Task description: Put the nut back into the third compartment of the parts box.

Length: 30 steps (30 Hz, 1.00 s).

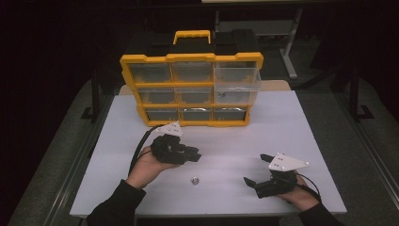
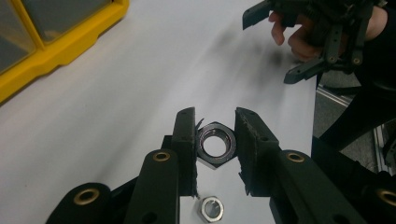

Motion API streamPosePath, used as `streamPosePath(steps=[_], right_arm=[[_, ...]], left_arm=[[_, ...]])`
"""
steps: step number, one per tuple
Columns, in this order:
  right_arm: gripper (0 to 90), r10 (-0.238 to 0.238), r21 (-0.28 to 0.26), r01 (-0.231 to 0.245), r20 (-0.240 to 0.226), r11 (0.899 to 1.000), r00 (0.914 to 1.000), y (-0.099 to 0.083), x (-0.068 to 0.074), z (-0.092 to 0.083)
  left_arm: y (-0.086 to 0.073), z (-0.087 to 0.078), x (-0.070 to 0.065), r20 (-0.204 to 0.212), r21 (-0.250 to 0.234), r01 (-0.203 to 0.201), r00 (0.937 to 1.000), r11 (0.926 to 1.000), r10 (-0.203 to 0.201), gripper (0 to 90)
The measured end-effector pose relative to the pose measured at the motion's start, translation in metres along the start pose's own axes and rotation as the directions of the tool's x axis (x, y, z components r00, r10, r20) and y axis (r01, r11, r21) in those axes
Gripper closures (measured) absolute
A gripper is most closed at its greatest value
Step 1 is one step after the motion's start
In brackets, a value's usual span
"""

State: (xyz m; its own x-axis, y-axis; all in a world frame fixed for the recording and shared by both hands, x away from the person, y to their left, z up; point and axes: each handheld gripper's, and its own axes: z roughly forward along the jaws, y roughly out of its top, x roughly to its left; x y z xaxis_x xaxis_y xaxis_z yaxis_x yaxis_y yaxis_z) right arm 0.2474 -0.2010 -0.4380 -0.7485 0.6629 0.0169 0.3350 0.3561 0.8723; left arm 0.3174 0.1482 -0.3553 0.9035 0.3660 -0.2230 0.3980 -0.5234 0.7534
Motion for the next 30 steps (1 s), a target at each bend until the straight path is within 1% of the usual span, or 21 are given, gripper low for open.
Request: streamPosePath(steps=[2,3,6,7,8,9,10,12,13,14,18,20,21,29,30], right_arm=[[0.5,-0.002,0.001,0.002,0.001,1.0,1.0,0.0,0.0,0.0],[0.5,-0.002,0.001,0.002,0.001,1.0,1.0,0.0,0.0,0.0],[0.5,-0.006,-0.001,0.006,0.001,1.0,1.0,0.0,0.0,0.0],[0.5,-0.007,-0.001,0.007,0.002,1.0,1.0,0.0,0.0,0.0],[0.5,-0.005,-0.001,0.005,0.002,1.0,1.0,0.0,0.0,0.0],[0.5,-0.005,-0.001,0.005,0.003,1.0,1.0,0.0,0.0,-0.001],[0.5,-0.005,-0.002,0.005,0.003,1.0,1.0,0.0,0.0,-0.001],[0.5,-0.006,-0.004,0.006,0.002,1.0,1.0,0.0,0.0,-0.001],[0.5,-0.006,-0.004,0.006,0.001,1.0,1.0,0.0,0.0,-0.001],[0.5,-0.004,-0.003,0.004,0.001,1.0,1.0,0.0,0.0,-0.001],[0.5,-0.002,-0.003,0.002,-0.001,1.0,1.0,0.0,0.0,-0.001],[0.5,-0.001,-0.004,0.001,0.0,1.0,1.0,0.0,0.0,-0.001],[0.5,-0.004,-0.006,0.004,0.001,1.0,1.0,0.0,0.0,-0.001],[0.5,-0.001,-0.003,0.001,-0.001,1.0,1.0,0.0,0.0,-0.001],[0.5,-0.001,-0.003,0.001,-0.001,1.0,1.0,0.0,0.001,-0.001]], left_arm=[[0.004,-0.001,0.0,0.0,0.003,-0.004,1.0,1.0,0.004,69.9],[0.006,-0.001,-0.001,-0.002,-0.003,-0.002,1.0,1.0,0.002,69.9],[0.011,-0.003,0.0,0.006,-0.003,-0.009,0.9999,1.0,0.009,69.9],[0.012,-0.003,0.0,0.01,-0.01,-0.007,0.9999,0.9999,0.007,69.9],[0.014,-0.003,-0.001,0.015,-0.018,0.004,0.9999,0.9998,-0.004,69.9],[0.016,-0.004,0.0,0.021,-0.017,-0.003,0.9998,0.9999,0.003,69.9],[0.017,-0.004,-0.001,0.019,-0.022,0.004,0.9998,0.9997,-0.004,69.9],[0.021,-0.007,0.0,0.015,-0.011,-0.014,0.9998,0.9998,0.014,69.9],[0.023,-0.008,0.001,0.015,-0.005,-0.029,0.9995,0.9996,0.029,69.9],[0.025,-0.009,0.0,0.017,-0.017,-0.017,0.9997,0.9997,0.017,69.9],[0.032,-0.012,0.001,0.014,-0.013,-0.031,0.9994,0.9995,0.031,69.9],[0.035,-0.013,0.0,0.018,-0.028,-0.02,0.9996,0.9994,0.02,69.9],[0.037,-0.014,0.001,0.014,-0.023,-0.029,0.9995,0.9993,0.029,69.9],[0.046,-0.019,0.002,0.016,-0.033,-0.029,0.9994,0.999,0.03,69.9],[0.048,-0.02,0.002,0.014,-0.032,-0.034,0.9993,0.9989,0.035,69.9]])
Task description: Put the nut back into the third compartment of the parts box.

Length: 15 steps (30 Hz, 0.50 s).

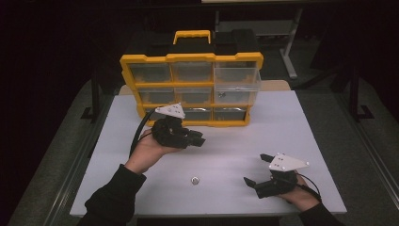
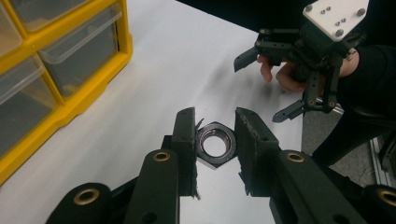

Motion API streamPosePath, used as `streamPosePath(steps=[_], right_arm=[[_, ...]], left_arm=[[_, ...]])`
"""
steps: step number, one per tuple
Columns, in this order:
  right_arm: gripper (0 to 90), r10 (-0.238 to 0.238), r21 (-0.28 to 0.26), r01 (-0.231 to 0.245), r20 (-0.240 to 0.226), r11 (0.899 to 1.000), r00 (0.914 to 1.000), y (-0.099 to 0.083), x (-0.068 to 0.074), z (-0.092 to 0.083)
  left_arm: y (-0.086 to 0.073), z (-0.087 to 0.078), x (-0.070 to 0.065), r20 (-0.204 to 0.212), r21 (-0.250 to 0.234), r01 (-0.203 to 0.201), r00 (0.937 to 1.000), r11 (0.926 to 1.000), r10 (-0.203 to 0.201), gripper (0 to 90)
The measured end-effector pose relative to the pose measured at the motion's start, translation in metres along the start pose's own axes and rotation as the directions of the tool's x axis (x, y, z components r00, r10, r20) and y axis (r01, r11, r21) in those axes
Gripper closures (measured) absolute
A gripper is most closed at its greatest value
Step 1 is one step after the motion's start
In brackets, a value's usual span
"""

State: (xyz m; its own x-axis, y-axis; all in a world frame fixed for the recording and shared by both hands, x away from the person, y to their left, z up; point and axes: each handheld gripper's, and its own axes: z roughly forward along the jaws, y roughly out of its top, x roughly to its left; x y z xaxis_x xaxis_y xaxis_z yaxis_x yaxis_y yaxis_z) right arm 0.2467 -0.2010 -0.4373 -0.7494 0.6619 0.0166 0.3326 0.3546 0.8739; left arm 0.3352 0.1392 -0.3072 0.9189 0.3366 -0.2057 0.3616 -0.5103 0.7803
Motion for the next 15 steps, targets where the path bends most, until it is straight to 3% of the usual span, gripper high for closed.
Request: streamPosePath(steps=[15], right_arm=[[0.5,0.0,-0.001,0.0,0.0,1.0,1.0,0.0,0.0,0.0]], left_arm=[[0.028,-0.011,0.003,-0.001,-0.024,-0.019,0.9998,0.9995,0.019,69.9]])
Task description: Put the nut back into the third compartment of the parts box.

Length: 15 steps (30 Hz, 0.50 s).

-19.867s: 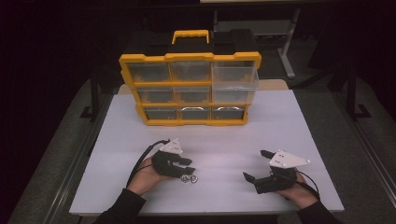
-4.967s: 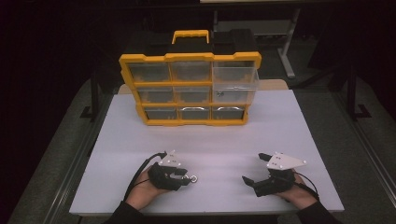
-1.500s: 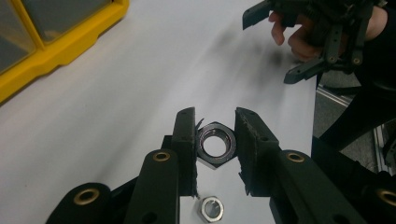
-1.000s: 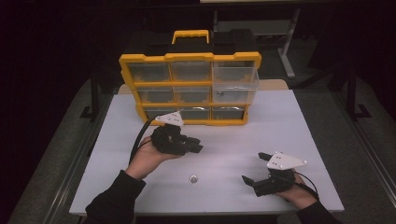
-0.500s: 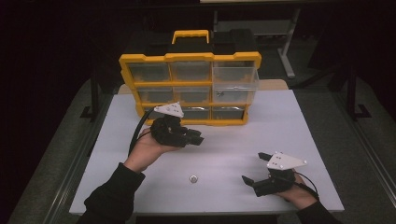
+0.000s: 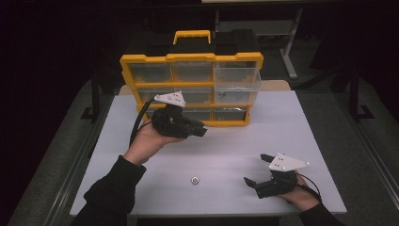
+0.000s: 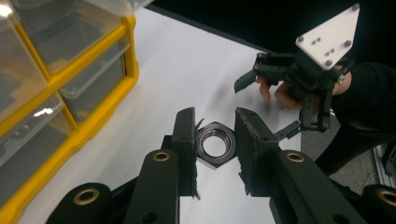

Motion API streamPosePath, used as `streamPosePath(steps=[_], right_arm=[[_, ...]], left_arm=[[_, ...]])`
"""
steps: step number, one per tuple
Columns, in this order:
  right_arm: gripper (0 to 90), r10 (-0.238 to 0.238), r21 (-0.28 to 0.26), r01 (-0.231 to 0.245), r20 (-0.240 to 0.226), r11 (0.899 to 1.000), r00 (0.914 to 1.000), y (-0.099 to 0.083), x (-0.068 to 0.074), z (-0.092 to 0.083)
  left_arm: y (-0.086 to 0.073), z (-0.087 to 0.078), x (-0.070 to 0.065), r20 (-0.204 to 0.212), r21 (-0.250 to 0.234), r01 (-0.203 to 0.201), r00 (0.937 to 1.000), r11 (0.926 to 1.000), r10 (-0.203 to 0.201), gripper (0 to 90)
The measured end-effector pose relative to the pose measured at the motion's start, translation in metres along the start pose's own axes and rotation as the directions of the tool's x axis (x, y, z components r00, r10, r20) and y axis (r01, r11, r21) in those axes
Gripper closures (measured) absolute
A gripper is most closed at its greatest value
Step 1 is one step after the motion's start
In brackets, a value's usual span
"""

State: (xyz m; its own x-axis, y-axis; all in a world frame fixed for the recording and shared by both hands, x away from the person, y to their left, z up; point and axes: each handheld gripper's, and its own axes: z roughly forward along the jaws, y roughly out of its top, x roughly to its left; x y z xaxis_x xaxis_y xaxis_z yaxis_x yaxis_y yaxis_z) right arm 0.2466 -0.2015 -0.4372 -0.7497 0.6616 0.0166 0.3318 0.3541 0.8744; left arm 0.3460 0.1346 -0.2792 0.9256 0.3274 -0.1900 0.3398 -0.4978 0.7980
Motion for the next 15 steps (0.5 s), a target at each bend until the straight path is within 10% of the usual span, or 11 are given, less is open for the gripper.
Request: streamPosePath(steps=[15], right_arm=[[0.5,-0.001,-0.001,0.001,0.0,1.0,1.0,0.0,0.0,0.0]], left_arm=[[0.024,-0.009,0.007,0.002,-0.023,-0.003,1.0,0.9997,0.003,69.9]])
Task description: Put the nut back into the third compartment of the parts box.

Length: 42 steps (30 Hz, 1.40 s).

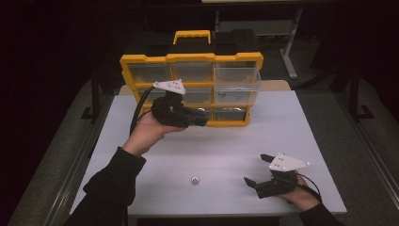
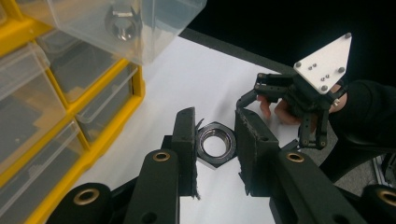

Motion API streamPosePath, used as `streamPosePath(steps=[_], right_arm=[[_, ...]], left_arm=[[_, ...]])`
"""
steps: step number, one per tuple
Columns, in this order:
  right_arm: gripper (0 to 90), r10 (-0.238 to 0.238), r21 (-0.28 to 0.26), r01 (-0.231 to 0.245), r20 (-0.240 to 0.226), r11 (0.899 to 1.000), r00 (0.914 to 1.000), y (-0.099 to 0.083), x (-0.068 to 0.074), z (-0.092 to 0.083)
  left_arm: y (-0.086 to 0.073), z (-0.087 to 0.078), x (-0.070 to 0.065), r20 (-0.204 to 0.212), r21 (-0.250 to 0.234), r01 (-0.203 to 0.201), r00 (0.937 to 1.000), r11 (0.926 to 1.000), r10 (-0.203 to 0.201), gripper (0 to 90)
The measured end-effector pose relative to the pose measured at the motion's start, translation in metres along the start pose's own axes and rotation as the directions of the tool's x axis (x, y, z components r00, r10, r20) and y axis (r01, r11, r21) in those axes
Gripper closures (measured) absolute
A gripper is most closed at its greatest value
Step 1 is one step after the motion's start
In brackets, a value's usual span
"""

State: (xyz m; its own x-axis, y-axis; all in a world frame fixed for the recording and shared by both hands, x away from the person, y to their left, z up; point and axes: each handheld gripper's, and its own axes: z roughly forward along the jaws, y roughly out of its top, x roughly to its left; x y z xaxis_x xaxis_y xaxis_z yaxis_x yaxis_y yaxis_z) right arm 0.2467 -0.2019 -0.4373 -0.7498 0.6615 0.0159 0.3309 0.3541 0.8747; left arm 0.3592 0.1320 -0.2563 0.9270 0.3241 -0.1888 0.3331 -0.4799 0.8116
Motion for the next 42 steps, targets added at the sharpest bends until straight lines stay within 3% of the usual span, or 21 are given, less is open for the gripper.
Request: streamPosePath(steps=[18,33,42], right_arm=[[0.5,0.001,-0.005,-0.001,0.001,1.0,1.0,0.0,0.0,0.0],[0.5,0.0,-0.002,0.0,0.0,1.0,1.0,0.0,-0.001,-0.001],[0.5,-0.001,-0.002,0.001,-0.004,1.0,1.0,0.0,-0.001,-0.001]], left_arm=[[0.037,-0.012,0.003,0.004,-0.017,-0.018,0.9998,0.9997,0.018,69.9],[0.068,-0.021,0.0,-0.012,-0.042,-0.052,0.9986,0.9978,0.051,69.9],[0.092,-0.023,0.001,-0.042,-0.046,-0.073,0.9966,0.9963,0.071,69.9]])
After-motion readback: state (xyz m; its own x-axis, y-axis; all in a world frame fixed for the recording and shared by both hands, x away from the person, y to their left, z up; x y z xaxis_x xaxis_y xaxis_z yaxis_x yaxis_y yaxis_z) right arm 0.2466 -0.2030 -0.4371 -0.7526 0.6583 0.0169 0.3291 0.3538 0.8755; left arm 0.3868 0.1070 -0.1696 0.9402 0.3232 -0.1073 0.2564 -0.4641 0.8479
